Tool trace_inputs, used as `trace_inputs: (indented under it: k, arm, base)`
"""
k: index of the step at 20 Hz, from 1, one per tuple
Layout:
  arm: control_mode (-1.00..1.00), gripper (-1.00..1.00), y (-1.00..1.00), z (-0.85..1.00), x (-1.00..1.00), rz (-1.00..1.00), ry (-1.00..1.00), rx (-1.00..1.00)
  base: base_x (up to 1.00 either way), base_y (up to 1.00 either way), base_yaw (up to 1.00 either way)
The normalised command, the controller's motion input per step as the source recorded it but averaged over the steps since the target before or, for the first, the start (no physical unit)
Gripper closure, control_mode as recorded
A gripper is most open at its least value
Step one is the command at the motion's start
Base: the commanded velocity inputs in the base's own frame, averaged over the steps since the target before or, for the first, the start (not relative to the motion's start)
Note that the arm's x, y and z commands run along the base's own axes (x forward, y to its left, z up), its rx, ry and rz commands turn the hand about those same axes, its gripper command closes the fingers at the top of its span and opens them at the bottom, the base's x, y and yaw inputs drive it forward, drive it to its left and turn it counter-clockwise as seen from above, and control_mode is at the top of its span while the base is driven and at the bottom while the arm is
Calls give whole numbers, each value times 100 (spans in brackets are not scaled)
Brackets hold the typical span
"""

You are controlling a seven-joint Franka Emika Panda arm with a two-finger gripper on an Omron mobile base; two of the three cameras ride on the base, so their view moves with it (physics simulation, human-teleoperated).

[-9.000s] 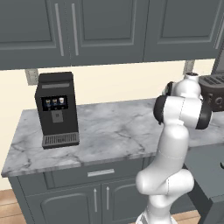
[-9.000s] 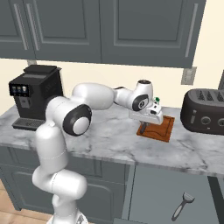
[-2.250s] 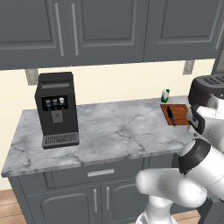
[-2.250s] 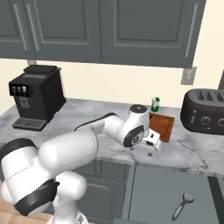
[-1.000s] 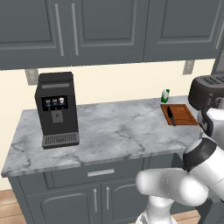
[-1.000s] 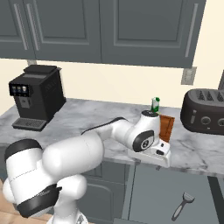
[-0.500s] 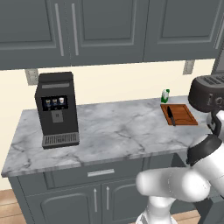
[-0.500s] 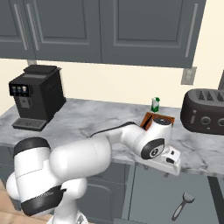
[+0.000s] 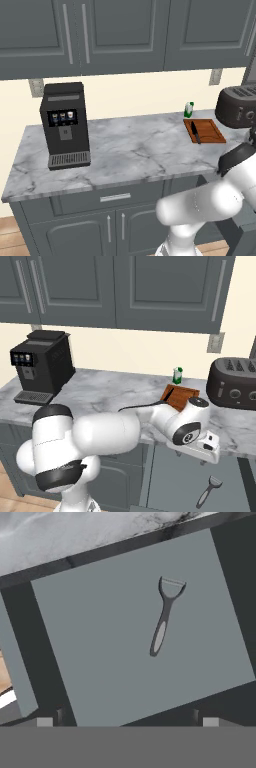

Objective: Open the drawer on the right and place the cutting tools on the cutting board.

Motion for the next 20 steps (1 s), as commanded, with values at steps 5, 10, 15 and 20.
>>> trace_inputs:
  k: [5,10,15,20]
  arm:
    - [-100,-100,-32,-12,0,0,0,0]
    - [-100,-100,-22,-15,0,0,0,0]
    - [-100,-100,-21,-18,-2,0,0,0]
    - [-100,-100,-19,-21,-8,0,0,0]
  base:
    - [0,0,0]
    - [0,0,0]
    - [0,0,0]
    - [0,0,0]
